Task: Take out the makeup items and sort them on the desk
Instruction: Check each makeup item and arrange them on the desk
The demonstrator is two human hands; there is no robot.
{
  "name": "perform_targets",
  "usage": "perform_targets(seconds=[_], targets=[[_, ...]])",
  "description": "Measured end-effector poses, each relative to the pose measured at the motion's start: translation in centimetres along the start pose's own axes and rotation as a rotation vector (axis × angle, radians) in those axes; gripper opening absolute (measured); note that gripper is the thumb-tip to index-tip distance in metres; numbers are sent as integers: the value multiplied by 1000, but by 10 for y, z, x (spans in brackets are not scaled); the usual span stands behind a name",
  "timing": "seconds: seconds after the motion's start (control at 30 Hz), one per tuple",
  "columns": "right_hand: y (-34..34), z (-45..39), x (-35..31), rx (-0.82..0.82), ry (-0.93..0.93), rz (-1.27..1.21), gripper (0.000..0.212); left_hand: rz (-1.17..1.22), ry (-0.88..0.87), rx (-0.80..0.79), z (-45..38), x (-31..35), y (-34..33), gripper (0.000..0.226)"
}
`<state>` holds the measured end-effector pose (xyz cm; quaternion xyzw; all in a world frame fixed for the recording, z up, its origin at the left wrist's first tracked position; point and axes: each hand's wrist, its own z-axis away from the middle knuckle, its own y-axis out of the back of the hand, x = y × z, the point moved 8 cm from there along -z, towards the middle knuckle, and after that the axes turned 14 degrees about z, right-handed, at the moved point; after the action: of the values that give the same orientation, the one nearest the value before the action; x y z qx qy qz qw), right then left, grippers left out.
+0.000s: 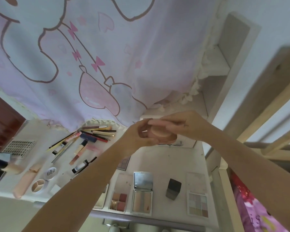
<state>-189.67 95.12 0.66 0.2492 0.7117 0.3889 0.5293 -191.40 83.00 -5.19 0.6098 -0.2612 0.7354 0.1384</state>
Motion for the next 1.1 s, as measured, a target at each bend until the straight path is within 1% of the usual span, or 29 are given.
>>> perform_targets(seconds=[0.03, 0.13, 0.2, 0.3, 0.37, 0.43, 0.5, 0.6, 0.67, 0.77, 0.83, 0.97, 1.03, 1.1], targets=[[5, 1, 6, 21, -42, -29, 22, -20, 21, -43, -2, -4, -4, 66], [14, 7, 35, 99, -219, -208, 23, -71, 101, -114, -8, -24, -9, 66], [11, 16, 56, 112, -333, -323, 23, -95, 149, -129, -14, -40, -11, 68], [-4, 31, 83, 106, -425, -380, 19, -129, 224, -141, -24, -64, -16, 72], [-20, 42, 103, 101, -495, -379, 23, -183, 263, -174, -30, -83, -24, 72], [-39, 54, 120, 64, -563, -377, 28, -281, 299, -217, -35, -104, -32, 68], [-61, 64, 134, 18, -622, -411, 32, -389, 329, -238, -38, -123, -35, 69], [-84, 75, 152, 30, -714, -484, 33, -572, 356, -234, -41, -141, -37, 74], [-92, 82, 163, 57, -754, -508, 33, -676, 357, -247, -46, -148, -41, 73], [-94, 89, 178, 90, -801, -512, 33, -755, 369, -301, -54, -157, -52, 71], [-90, 90, 188, 97, -824, -463, 32, -787, 407, -343, -60, -166, -60, 68], [-85, 82, 197, 25, -768, -305, 29, -762, 478, -332, -73, -181, -72, 59], [-86, 81, 204, 39, -776, -285, 29, -711, 505, -300, -78, -185, -75, 52], [-88, 84, 215, 85, -828, -308, 27, -652, 527, -259, -81, -188, -75, 49]])
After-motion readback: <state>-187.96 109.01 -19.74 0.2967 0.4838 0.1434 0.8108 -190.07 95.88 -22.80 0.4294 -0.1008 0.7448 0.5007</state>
